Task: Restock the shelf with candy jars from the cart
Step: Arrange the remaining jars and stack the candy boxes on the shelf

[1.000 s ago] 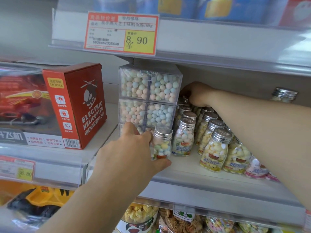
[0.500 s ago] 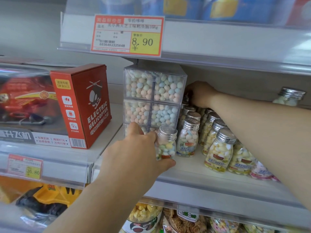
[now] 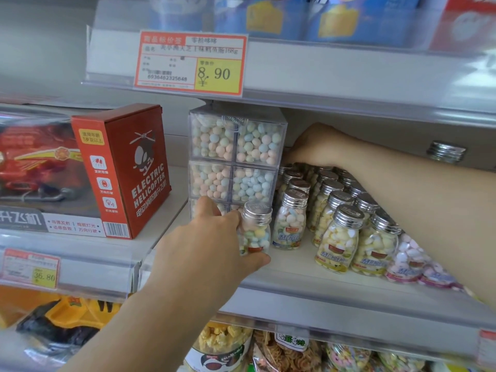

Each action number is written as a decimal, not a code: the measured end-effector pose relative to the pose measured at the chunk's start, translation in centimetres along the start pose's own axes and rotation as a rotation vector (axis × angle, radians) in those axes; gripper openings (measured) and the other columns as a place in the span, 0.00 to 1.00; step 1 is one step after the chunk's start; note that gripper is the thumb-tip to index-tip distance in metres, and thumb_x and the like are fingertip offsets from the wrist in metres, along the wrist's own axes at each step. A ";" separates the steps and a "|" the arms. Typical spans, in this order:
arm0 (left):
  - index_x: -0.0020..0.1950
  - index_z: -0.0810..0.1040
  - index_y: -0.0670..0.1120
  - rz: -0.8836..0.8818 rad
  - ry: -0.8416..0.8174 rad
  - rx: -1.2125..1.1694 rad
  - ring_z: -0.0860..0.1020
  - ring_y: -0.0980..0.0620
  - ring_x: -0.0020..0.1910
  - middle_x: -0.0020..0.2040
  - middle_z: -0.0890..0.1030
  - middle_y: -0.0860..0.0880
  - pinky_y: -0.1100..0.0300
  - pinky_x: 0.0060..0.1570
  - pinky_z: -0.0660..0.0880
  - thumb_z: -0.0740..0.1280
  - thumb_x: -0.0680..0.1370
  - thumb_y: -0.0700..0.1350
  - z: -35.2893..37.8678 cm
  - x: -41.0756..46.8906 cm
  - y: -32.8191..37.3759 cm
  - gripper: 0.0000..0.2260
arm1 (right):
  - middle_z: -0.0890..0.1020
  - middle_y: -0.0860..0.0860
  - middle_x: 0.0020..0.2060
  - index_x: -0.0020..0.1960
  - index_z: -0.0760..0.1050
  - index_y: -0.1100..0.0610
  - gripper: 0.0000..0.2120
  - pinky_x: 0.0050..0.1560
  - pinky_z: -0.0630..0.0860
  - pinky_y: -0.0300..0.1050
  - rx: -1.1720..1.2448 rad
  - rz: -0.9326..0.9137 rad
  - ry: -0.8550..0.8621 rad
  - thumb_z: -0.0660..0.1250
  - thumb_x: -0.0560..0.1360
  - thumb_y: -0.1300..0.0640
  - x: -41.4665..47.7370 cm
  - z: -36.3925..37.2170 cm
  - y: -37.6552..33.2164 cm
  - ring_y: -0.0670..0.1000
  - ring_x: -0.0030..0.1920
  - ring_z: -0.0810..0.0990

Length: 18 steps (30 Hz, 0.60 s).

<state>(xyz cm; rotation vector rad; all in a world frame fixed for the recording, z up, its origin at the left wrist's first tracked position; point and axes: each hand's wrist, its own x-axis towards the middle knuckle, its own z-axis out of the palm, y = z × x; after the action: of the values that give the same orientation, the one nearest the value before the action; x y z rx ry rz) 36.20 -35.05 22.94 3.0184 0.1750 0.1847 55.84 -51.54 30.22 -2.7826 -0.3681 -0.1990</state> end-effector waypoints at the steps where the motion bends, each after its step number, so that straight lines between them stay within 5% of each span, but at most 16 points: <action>1: 0.66 0.67 0.57 0.000 0.001 0.004 0.75 0.51 0.44 0.65 0.63 0.55 0.59 0.38 0.73 0.59 0.71 0.75 0.0 0.0 0.0 0.31 | 0.82 0.52 0.39 0.42 0.82 0.55 0.25 0.50 0.77 0.49 -0.024 0.015 -0.025 0.74 0.61 0.33 0.0 0.1 -0.2 0.54 0.47 0.81; 6: 0.66 0.67 0.57 -0.002 0.002 0.015 0.73 0.51 0.42 0.64 0.63 0.55 0.60 0.37 0.71 0.59 0.71 0.75 0.0 -0.2 0.0 0.31 | 0.82 0.55 0.43 0.50 0.82 0.60 0.20 0.36 0.71 0.40 -0.024 0.050 -0.044 0.78 0.66 0.46 0.1 0.3 -0.6 0.53 0.43 0.80; 13: 0.65 0.68 0.58 -0.004 0.018 0.003 0.77 0.51 0.47 0.63 0.64 0.54 0.59 0.38 0.72 0.59 0.71 0.76 0.2 0.0 -0.1 0.31 | 0.81 0.55 0.35 0.47 0.83 0.61 0.15 0.32 0.70 0.39 -0.018 0.074 0.002 0.77 0.67 0.50 0.1 0.2 0.7 0.52 0.33 0.76; 18: 0.65 0.67 0.58 -0.002 0.020 -0.001 0.78 0.51 0.49 0.62 0.63 0.54 0.60 0.38 0.72 0.58 0.71 0.76 0.2 0.0 0.0 0.31 | 0.85 0.53 0.44 0.46 0.85 0.54 0.15 0.56 0.79 0.50 -0.001 0.035 0.033 0.78 0.67 0.45 0.9 0.9 1.5 0.54 0.48 0.82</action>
<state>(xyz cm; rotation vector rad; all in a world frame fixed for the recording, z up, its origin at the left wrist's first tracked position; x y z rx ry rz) 36.26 -35.05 22.75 3.0165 0.1790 0.2151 57.15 -52.40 29.08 -2.7807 -0.3110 -0.2360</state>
